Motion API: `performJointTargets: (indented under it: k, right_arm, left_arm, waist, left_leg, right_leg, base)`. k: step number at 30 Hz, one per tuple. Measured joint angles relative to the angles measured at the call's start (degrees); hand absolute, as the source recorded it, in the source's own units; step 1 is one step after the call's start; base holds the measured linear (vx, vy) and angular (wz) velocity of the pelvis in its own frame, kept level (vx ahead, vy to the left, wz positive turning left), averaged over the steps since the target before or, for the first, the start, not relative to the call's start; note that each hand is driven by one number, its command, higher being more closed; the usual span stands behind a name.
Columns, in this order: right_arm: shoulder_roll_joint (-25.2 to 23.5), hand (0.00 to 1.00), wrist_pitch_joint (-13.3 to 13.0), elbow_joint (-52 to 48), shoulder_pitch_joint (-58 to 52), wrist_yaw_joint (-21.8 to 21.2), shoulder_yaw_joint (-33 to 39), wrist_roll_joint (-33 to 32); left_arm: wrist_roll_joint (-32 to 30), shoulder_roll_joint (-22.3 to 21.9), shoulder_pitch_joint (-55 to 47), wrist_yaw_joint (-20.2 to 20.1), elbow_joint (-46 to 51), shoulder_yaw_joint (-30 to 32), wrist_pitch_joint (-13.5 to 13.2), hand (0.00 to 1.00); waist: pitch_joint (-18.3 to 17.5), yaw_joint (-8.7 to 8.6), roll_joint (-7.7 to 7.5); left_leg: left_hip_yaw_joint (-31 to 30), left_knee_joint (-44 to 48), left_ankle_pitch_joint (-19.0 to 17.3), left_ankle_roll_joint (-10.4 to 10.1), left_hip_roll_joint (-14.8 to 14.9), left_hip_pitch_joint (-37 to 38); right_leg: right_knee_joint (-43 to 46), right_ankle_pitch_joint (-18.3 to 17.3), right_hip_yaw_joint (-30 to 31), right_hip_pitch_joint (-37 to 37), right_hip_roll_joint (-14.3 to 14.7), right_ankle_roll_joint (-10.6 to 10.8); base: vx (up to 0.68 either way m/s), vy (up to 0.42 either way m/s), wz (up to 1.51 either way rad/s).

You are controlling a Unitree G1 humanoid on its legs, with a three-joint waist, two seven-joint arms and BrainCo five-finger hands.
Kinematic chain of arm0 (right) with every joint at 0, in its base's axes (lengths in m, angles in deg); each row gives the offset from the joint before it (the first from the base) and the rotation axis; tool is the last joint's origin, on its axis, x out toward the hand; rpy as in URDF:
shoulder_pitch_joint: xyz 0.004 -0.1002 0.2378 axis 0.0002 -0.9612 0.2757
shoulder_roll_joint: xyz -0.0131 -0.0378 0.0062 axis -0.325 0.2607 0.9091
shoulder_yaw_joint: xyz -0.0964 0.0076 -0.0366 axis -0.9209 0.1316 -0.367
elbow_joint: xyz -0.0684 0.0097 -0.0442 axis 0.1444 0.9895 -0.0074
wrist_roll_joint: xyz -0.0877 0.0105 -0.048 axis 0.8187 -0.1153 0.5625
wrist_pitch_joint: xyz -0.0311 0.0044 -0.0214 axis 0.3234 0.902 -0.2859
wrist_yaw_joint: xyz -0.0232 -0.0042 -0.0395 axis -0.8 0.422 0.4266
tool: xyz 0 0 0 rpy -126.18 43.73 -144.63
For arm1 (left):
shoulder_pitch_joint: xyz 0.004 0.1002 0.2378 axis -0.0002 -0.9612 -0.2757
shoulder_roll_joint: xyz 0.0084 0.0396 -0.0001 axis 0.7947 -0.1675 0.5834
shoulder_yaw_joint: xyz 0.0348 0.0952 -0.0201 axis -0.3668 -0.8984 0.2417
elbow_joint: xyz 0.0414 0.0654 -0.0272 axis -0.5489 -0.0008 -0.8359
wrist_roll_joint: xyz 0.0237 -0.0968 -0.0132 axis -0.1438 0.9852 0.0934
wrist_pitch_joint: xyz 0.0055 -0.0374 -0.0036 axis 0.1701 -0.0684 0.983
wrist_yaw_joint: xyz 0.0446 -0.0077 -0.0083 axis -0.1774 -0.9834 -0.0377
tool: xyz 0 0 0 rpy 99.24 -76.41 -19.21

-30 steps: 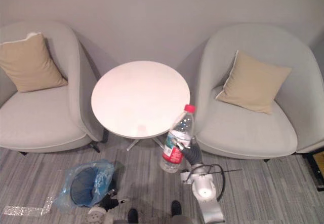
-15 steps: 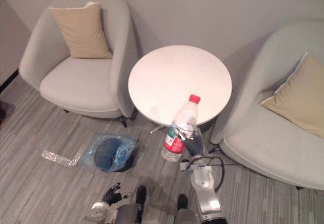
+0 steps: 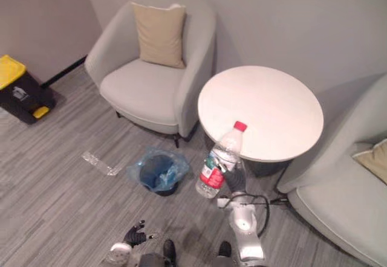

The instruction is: Gather rubbish on tea table into small bin, then transfer packed bag to large trash can.

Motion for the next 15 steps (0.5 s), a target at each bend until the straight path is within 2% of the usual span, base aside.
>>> performJointTargets:
  k: [1,3,4,5,6,7,8,9,10,11,12,13,14,15]
  right_arm:
    - [0.0,1.00,0.0,0.4,0.0,0.0,-0.1,0.0]
    - [0.1,1.00,0.6,1.7,-0.2,-0.2,-0.4,0.1]
    - [0.1,1.00,0.6,1.9,-0.3,-0.2,-0.4,0.1]
    - [0.1,1.00,0.6,2.4,-0.5,-0.3,-0.5,0.1]
    - [0.1,1.00,0.6,2.4,-0.5,-0.3,-0.6,0.1]
    - [0.2,1.00,0.6,2.4,-0.6,-0.3,-0.8,0.1]
    - [0.4,1.00,0.6,2.7,-0.9,-0.4,-0.9,0.1]
    - [0.6,1.00,0.6,3.0,-0.8,-0.7,-1.3,0.1]
    - [0.6,1.00,0.6,3.2,-0.7,-0.8,-1.4,0.1]
    - [0.7,1.00,0.6,3.9,-0.3,-0.9,-1.2,0.1]
    - [0.7,1.00,0.6,4.0,-0.6,-1.0,-0.9,0.0]
    - [0.7,1.00,0.6,3.9,-1.0,-1.0,-0.8,-0.1]
    - [1.5,1.00,0.6,3.8,-1.3,-1.2,-0.2,-0.1]
    - [2.6,1.00,0.6,3.7,-1.3,-1.3,0.0,-0.2]
  left_arm:
    - [0.0,0.1,0.0,0.0,0.0,0.0,0.0,0.00]
    - [0.1,1.0,0.0,0.0,-0.1,-0.5,0.0,0.00]
    - [0.1,1.0,0.0,0.0,-0.1,-0.5,0.0,0.00]
    - [0.0,0.9,-0.2,0.2,-0.3,-0.6,0.0,0.00]
    - [0.0,1.0,-0.2,0.2,-0.3,-0.7,0.0,0.00]
    - [0.0,0.9,-0.3,0.2,-0.6,-0.8,0.0,0.00]
    - [0.1,0.9,-0.1,0.2,-0.8,-1.3,0.1,0.00]
    - [0.1,1.0,0.3,0.2,-1.2,-1.4,0.2,0.00]
    - [0.1,0.9,0.5,0.2,-1.3,-1.4,0.2,0.00]
    - [0.1,0.8,0.7,0.2,-1.3,-1.3,0.2,0.00]
    - [0.1,0.7,0.8,0.1,-1.9,-1.3,0.1,0.00]
    - [0.1,0.6,0.8,0.1,-2.3,-1.2,0.1,0.00]
    - [0.1,-1.2,0.9,0.1,-3.1,0.2,0.1,0.00]
    - [0.1,-2.7,0.5,0.0,-2.9,1.1,-0.2,0.00]
  waist:
    - [0.0,-0.01,-0.04]
    - [0.3,-0.22,-0.44]
    - [0.3,-0.21,-0.50]
    - [0.1,-0.46,-0.19]
    - [0.1,-0.67,-0.19]
    - [0.2,-1.26,-0.05]
    - [0.1,-2.10,0.15]
    - [0.3,-2.40,0.39]
    - [0.4,-2.41,0.51]
    - [0.6,-2.62,0.89]
    - [0.6,-2.97,0.70]
    - [0.3,-3.07,0.11]
    - [0.3,-3.41,1.21]
    - [-0.1,-2.44,2.99]
  left_leg:
    - [0.0,0.7,-0.4,0.2,-0.1,-0.6]
    - [-0.5,5.7,-3.9,0.6,-0.5,-1.4]
    - [-0.7,6.5,-4.4,0.4,-0.6,-1.4]
    - [-2.0,7.7,-5.5,1.0,-0.5,-0.8]
    - [-2.3,7.5,-5.5,1.0,-0.5,-0.5]
    - [-3.8,7.0,-5.6,1.3,-0.4,0.8]
    - [-5.9,6.5,-5.4,1.4,0.4,1.8]
    - [-8.2,6.1,-5.4,1.4,1.3,2.4]
    - [-8.7,5.6,-5.3,1.3,1.8,2.9]
    - [-11.1,4.4,-4.9,0.5,2.7,4.0]
    - [-13.2,4.3,-4.4,-0.3,2.4,4.7]
    - [-13.7,4.3,-4.4,-0.5,1.8,4.9]
    - [-15.4,4.4,-5.3,-1.9,2.2,6.3]
    - [-14.8,4.5,-4.8,-3.2,3.1,5.9]
  right_leg:
    - [1.2,-0.7,0.4,-0.6,-0.1,0.1]
    - [7.7,-3.3,2.0,-2.4,-1.5,0.1]
    - [9.1,-3.5,2.3,-2.6,-1.7,0.4]
    - [15.2,-3.8,3.8,-4.1,-1.7,-0.1]
    - [17.1,-3.8,4.3,-4.7,-1.6,-0.8]
    - [22.2,-4.2,5.5,-6.9,-1.3,-3.3]
    - [24.1,-7.3,7.5,-8.4,1.3,-4.1]
    - [22.7,-8.9,8.8,-9.7,5.5,-4.2]
    - [22.2,-9.0,9.3,-10.2,7.0,-4.5]
    - [18.8,-8.7,10.6,-11.6,11.2,-4.8]
    - [11.6,-5.1,11.6,-11.6,13.2,-5.6]
    - [8.6,-2.3,12.0,-11.1,13.2,-5.9]
    - [7.6,2.5,10.2,-9.5,13.0,-8.1]
    - [6.8,2.9,9.7,-8.9,13.4,-8.4]
  base:
    - [0.07,0.045,0.02]
    - [0.13,0.054,0.07]
    - [0.22,0.075,0.08]
    - [0.21,0.062,0.08]
    - [0.22,0.053,0.23]
    - [0.32,-0.026,0.53]
    - [0.37,-0.098,0.80]
    - [0.37,-0.129,0.75]
    - [0.28,-0.151,0.75]
    - [0.27,-0.150,0.93]
    - [0.28,-0.153,1.02]
    - [0.31,-0.159,1.09]
    - [0.33,-0.116,0.69]
    - [0.32,-0.097,0.57]
